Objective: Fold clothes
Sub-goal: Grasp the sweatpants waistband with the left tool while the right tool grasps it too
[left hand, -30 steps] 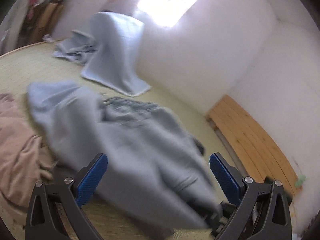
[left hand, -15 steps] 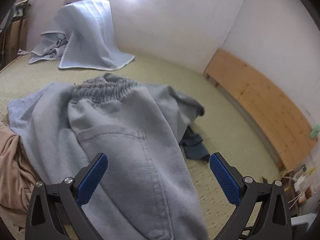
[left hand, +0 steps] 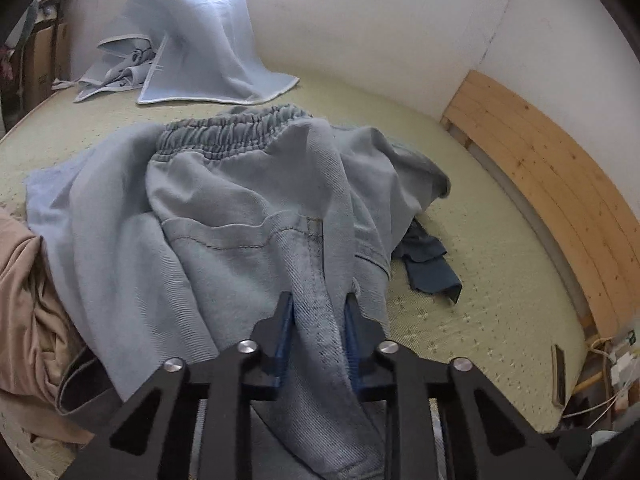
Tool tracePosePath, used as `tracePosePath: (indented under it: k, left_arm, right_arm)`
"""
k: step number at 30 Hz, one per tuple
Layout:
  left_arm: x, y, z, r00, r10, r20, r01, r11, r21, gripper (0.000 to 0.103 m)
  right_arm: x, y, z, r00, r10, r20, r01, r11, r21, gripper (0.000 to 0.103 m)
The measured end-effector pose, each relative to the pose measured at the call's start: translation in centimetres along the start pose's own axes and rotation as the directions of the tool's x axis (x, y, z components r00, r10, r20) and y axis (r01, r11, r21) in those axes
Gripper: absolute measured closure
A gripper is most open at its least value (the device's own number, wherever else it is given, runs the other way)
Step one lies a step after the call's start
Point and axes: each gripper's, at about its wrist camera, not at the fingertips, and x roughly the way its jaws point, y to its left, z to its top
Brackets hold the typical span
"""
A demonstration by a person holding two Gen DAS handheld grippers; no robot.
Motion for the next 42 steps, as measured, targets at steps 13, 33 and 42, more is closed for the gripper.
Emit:
tracePosePath:
  k: [13, 33, 42]
  left_arm:
    - [-5.5, 1.9, -1.0, 0.996, -0.016, 0.090, 0.019, 0.999, -0.031, 0.091]
    - [-7.5, 6.1, -3.0, 0.998, 0.011, 0.054, -0.008, 0.998, -0.055, 0.091]
    - [-11.7, 5.3, -2.8, 0.977, -0.053, 0.206, 0.054, 0.999, 0.000, 0.071]
  right_arm:
    - [-3.9, -11.6, 2.3, 0.974, 0.124, 0.191, -0.194, 0.892, 0.409, 0.037]
    - [12.3, -14.0, 15.2, 0.952, 0.272, 0.142, -0.306, 0.800, 0.516, 0.040]
    - [11.2, -10.7, 17.1, 0.945, 0.286, 0.160, -0.327, 0.844, 0.425, 0.095]
